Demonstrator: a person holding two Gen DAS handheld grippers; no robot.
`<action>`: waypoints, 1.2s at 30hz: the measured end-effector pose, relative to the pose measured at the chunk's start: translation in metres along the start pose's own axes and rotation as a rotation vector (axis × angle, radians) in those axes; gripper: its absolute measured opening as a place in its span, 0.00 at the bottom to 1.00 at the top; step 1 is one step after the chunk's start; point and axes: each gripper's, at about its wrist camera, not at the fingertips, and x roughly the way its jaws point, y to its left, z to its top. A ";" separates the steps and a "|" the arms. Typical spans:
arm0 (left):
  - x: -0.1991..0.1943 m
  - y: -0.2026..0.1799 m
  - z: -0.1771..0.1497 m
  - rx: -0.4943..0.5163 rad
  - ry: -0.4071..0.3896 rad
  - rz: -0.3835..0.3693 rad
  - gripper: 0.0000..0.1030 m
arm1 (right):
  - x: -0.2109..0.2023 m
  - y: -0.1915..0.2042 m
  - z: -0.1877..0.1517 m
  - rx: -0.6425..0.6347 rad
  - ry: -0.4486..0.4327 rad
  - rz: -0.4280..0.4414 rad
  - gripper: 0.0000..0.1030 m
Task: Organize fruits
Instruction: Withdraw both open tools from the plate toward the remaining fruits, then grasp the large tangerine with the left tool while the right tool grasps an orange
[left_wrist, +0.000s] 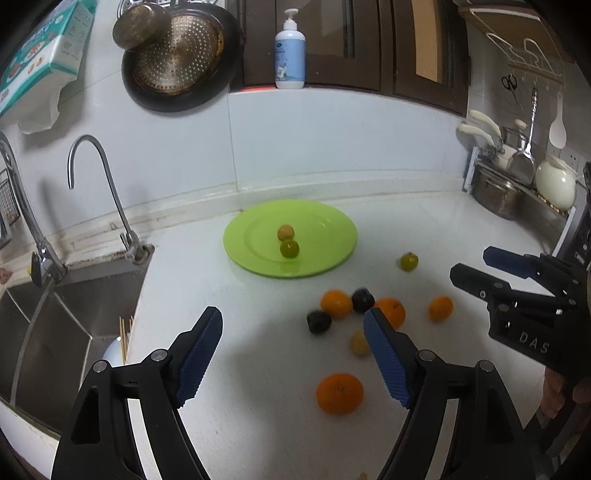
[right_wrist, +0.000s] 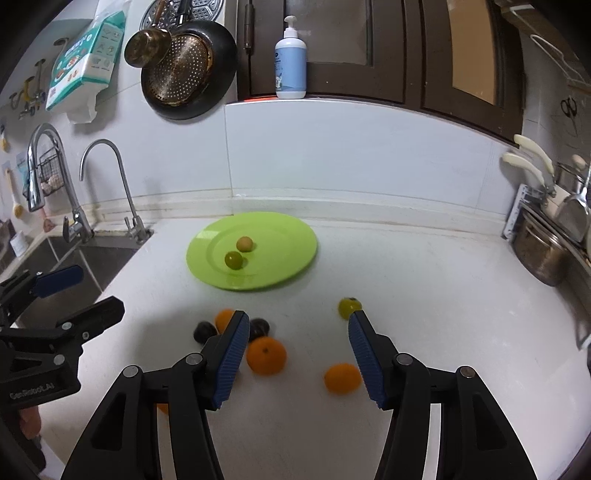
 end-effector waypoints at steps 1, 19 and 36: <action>0.000 -0.001 -0.003 0.001 0.004 0.001 0.76 | 0.000 -0.002 -0.004 0.005 0.006 -0.001 0.55; 0.035 -0.025 -0.045 -0.011 0.157 0.009 0.76 | 0.029 -0.029 -0.044 0.021 0.136 -0.008 0.55; 0.060 -0.035 -0.057 -0.013 0.242 -0.007 0.61 | 0.073 -0.047 -0.051 0.061 0.221 0.026 0.55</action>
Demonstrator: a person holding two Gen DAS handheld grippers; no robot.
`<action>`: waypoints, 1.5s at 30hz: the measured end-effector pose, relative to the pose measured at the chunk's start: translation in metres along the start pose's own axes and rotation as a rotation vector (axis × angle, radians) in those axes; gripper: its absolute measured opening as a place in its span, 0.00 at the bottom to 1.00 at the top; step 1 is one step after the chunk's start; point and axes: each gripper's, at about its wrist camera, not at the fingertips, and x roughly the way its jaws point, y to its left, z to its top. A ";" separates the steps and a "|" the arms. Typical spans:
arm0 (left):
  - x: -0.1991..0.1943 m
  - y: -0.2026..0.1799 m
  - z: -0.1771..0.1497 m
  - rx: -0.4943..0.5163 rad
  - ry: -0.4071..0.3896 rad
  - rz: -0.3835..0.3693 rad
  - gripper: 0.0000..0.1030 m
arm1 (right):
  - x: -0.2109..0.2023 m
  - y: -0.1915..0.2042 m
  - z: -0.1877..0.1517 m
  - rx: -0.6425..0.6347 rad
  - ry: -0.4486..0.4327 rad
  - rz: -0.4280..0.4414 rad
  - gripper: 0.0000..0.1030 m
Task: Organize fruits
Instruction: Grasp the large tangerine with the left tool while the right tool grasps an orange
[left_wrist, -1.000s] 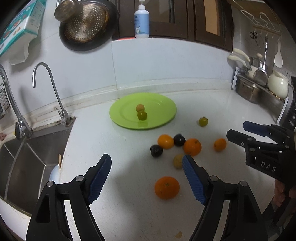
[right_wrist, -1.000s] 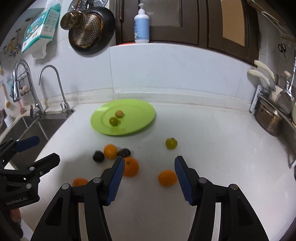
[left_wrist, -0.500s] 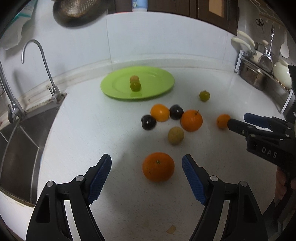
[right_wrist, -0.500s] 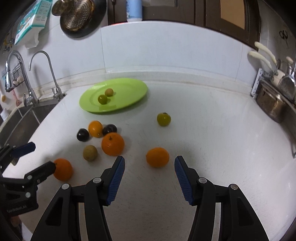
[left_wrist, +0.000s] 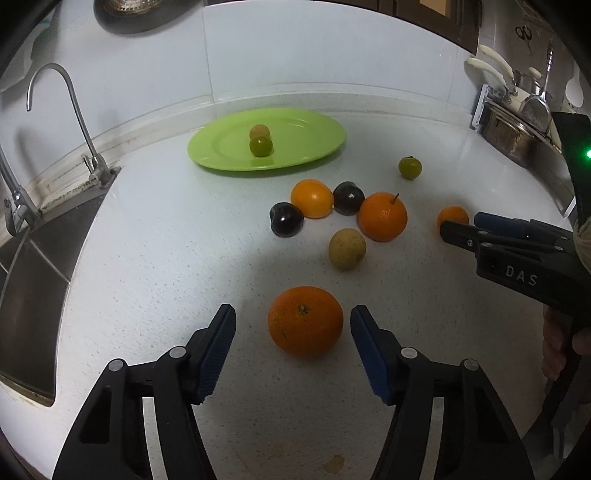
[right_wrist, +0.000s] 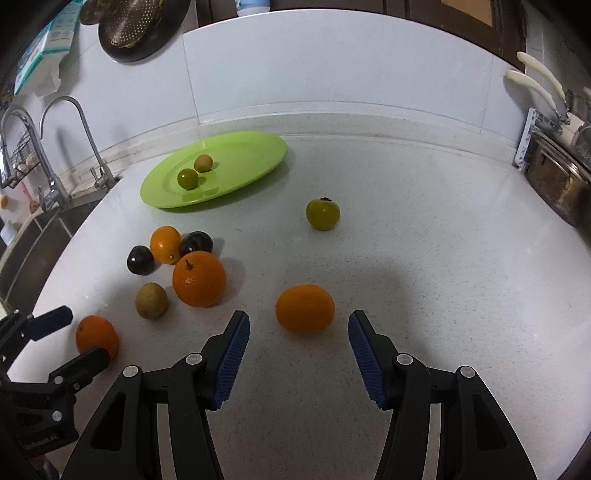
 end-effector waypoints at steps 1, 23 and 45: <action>0.001 0.000 0.000 0.002 0.004 -0.004 0.57 | 0.001 0.000 0.000 -0.002 0.002 -0.004 0.55; 0.004 -0.003 0.005 0.020 0.015 -0.051 0.41 | 0.018 0.001 0.001 -0.022 0.020 0.016 0.36; -0.039 0.013 0.024 0.049 -0.121 -0.071 0.41 | -0.036 0.040 0.009 -0.048 -0.069 0.095 0.36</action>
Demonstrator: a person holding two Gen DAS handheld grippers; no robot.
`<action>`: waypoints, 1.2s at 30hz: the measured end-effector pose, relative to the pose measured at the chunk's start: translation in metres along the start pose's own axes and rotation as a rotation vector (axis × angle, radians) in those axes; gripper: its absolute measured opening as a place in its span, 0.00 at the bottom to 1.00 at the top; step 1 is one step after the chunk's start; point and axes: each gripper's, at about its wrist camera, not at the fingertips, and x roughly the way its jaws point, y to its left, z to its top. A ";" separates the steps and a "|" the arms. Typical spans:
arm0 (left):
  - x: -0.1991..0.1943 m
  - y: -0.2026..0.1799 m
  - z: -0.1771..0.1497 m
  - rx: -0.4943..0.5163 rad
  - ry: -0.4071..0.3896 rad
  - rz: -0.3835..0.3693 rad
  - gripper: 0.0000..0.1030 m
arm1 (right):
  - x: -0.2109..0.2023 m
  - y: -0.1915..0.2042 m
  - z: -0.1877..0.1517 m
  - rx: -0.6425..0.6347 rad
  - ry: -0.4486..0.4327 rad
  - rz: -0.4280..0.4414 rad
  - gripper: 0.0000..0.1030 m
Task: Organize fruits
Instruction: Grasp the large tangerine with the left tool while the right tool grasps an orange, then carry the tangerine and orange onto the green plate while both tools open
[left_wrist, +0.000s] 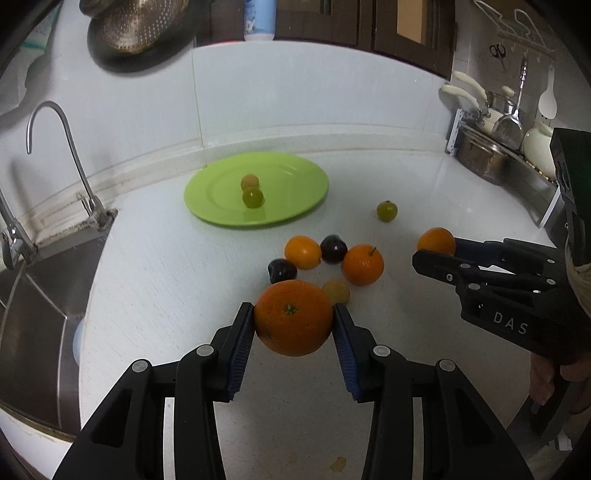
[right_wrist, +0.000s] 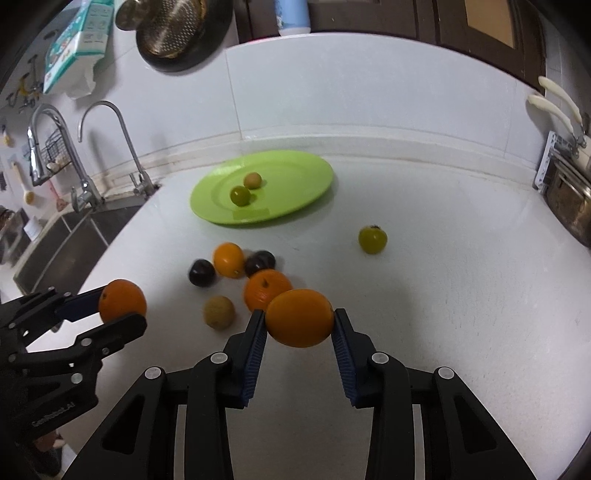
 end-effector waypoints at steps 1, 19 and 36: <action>-0.002 0.001 0.001 0.000 -0.007 0.000 0.41 | -0.002 0.002 0.001 -0.004 -0.006 0.001 0.36; -0.009 0.020 0.034 0.013 -0.101 0.022 0.41 | -0.017 0.023 0.032 -0.049 -0.111 0.020 0.36; 0.024 0.050 0.092 0.043 -0.142 0.068 0.41 | 0.013 0.038 0.096 -0.118 -0.167 0.037 0.36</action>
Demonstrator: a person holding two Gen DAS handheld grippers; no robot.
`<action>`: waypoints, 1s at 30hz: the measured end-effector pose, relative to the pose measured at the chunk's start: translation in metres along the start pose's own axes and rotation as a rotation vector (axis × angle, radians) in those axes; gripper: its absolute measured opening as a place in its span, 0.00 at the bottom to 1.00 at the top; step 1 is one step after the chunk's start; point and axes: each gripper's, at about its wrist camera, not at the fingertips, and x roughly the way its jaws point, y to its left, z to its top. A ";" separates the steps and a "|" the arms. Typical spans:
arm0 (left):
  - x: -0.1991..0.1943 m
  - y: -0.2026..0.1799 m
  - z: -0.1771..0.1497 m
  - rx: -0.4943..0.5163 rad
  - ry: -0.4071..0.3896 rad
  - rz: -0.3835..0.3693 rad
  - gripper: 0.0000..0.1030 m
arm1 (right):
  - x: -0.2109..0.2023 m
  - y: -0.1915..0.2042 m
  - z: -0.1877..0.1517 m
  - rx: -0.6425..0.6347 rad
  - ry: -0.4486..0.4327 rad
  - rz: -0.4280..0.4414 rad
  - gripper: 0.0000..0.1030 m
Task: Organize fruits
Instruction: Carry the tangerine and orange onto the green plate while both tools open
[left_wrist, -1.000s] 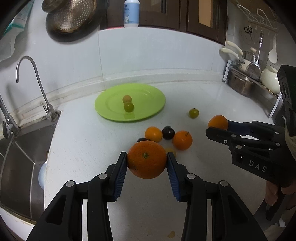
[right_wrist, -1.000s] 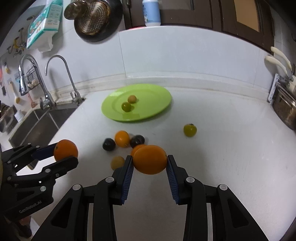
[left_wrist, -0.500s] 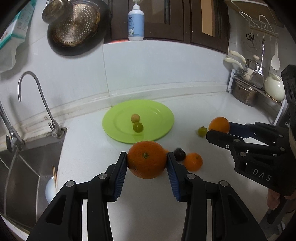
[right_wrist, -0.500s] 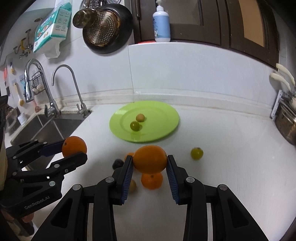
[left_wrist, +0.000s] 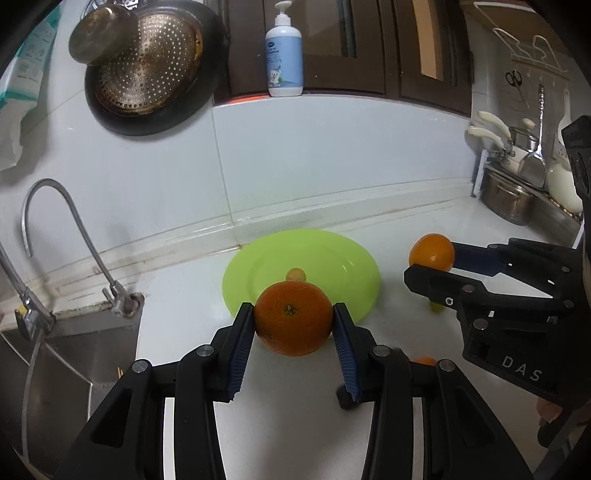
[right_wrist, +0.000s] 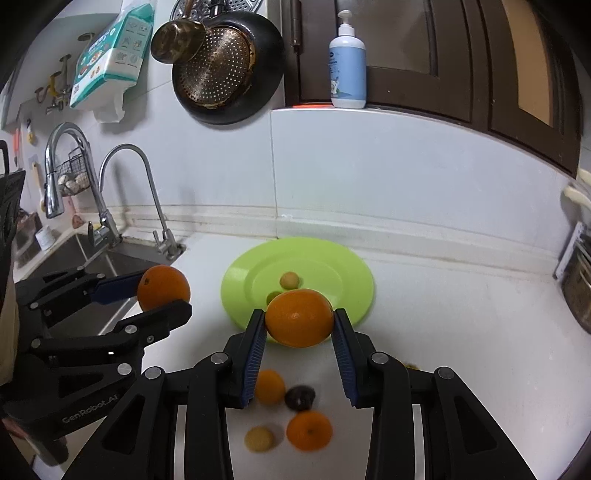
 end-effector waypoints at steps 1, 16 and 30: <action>0.003 0.002 0.002 -0.001 0.003 0.002 0.41 | 0.005 -0.001 0.004 -0.001 0.003 0.003 0.36; 0.072 0.026 0.042 -0.015 0.090 -0.042 0.41 | 0.069 -0.017 0.049 0.005 0.066 0.018 0.36; 0.161 0.042 0.055 -0.001 0.250 -0.055 0.41 | 0.151 -0.036 0.061 0.030 0.233 0.026 0.36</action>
